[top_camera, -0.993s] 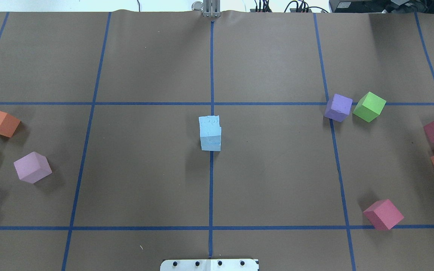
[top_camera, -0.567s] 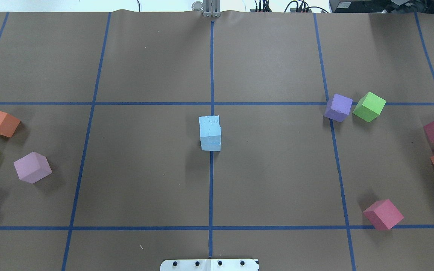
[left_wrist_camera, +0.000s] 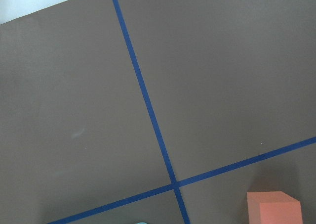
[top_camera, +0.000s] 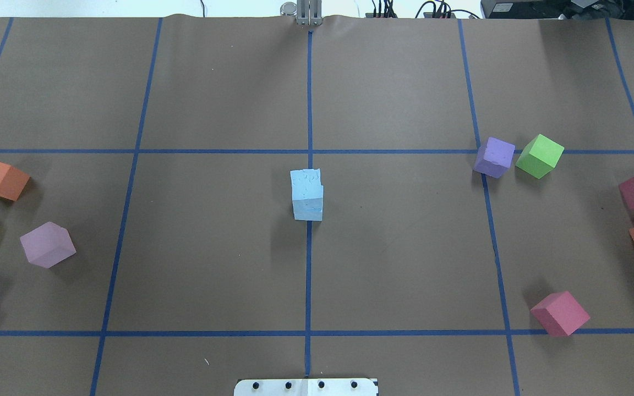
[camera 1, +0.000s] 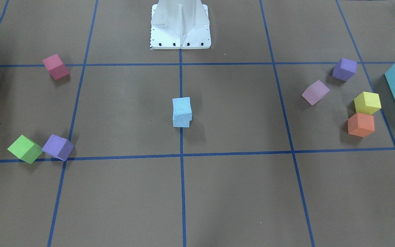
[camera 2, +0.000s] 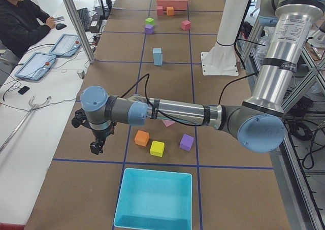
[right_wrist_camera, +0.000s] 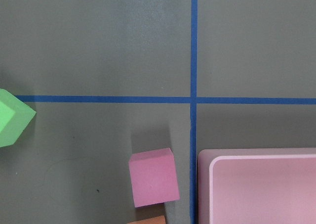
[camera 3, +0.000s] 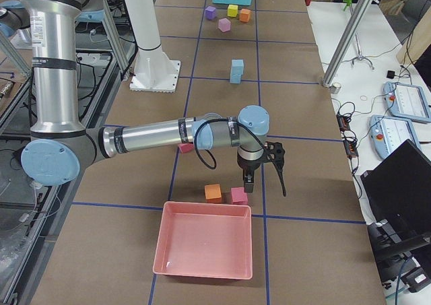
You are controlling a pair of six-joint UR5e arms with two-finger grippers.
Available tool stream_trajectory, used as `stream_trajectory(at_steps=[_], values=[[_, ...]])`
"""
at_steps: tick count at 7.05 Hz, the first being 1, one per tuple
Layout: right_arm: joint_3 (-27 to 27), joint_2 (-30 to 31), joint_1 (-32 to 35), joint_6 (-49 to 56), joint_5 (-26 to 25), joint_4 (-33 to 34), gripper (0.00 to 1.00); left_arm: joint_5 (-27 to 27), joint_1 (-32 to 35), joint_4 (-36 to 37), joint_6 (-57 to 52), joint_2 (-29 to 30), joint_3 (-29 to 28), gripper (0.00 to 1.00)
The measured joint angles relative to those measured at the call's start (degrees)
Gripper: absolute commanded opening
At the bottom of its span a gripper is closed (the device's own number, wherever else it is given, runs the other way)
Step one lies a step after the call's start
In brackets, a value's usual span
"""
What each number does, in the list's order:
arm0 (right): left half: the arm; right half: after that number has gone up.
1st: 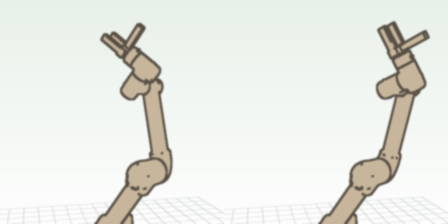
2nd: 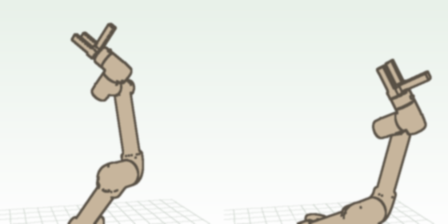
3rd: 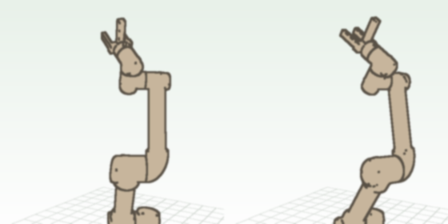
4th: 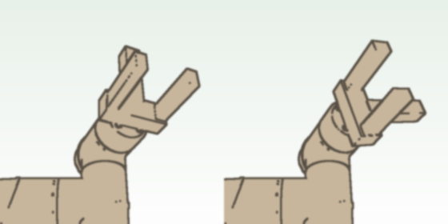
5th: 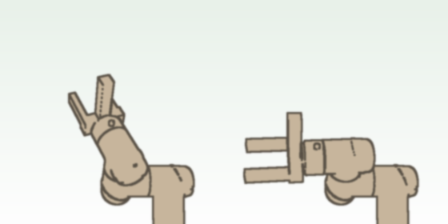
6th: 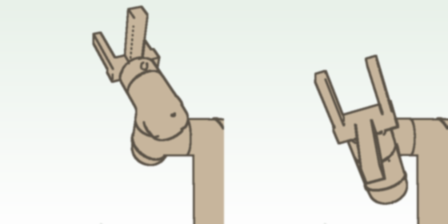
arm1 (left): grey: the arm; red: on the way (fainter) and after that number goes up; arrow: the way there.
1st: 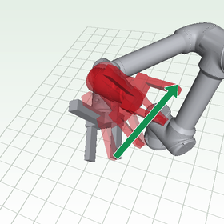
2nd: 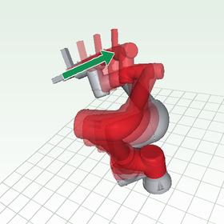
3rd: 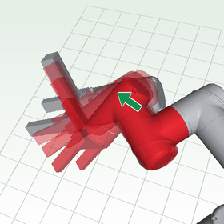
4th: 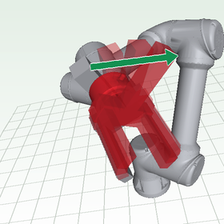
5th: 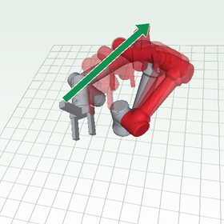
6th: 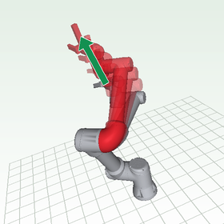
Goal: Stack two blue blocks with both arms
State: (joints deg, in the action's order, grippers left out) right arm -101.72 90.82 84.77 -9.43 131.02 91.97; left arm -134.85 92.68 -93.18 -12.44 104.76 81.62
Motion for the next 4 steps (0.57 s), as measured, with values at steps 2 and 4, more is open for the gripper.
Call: stream_trajectory(at_steps=[2,4], values=[[-0.19,0.00,0.04,0.02,0.18,0.01,1.00,0.00,0.61,0.49,0.02,-1.27,0.26,1.00],[-0.25,-0.11,0.04,0.03,0.29,0.01,1.00,0.04,0.68,0.69,0.07,-2.43,1.08,1.00]])
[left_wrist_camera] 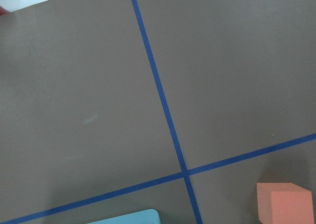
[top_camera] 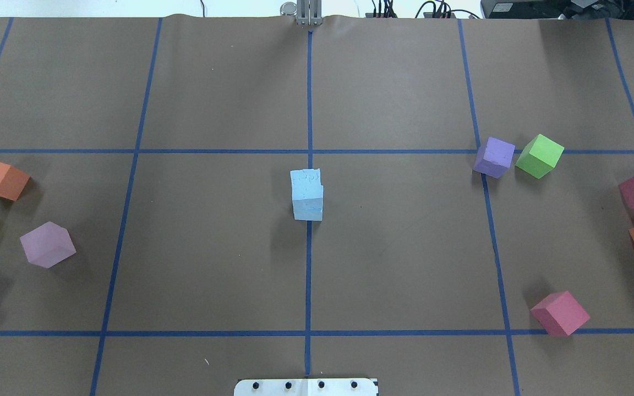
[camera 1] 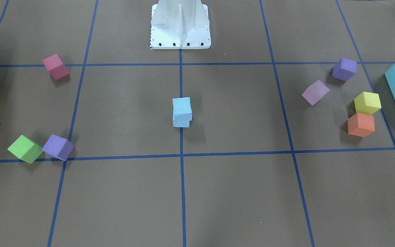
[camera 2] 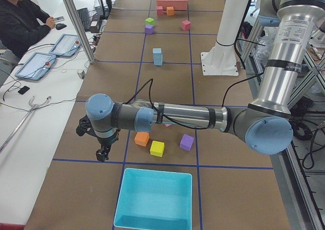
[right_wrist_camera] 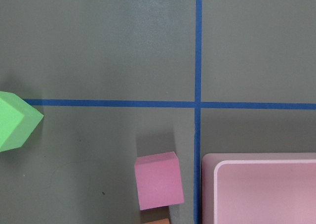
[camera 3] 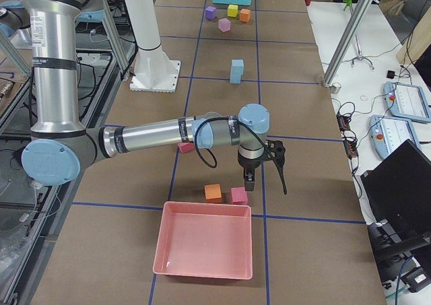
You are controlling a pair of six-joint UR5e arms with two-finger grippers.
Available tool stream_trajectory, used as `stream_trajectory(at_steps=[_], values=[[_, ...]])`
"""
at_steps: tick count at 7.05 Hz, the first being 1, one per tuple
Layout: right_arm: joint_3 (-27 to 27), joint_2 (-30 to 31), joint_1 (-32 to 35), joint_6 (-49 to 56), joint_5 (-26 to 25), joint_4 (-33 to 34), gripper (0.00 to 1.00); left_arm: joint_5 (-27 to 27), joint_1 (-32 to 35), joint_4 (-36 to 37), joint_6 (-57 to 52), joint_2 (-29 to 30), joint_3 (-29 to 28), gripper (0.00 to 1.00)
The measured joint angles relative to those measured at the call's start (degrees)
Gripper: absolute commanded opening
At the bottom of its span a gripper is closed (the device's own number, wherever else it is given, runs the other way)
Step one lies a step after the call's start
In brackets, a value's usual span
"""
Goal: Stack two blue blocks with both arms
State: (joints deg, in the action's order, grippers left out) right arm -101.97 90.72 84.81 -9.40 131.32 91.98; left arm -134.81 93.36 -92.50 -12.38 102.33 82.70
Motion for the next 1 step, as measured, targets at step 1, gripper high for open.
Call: stream_trajectory(at_steps=[1], values=[[0.00,-0.08,0.00,0.00,0.05,-0.02,1.00,0.04,0.03,0.02,0.04,-0.24,0.47,1.00]])
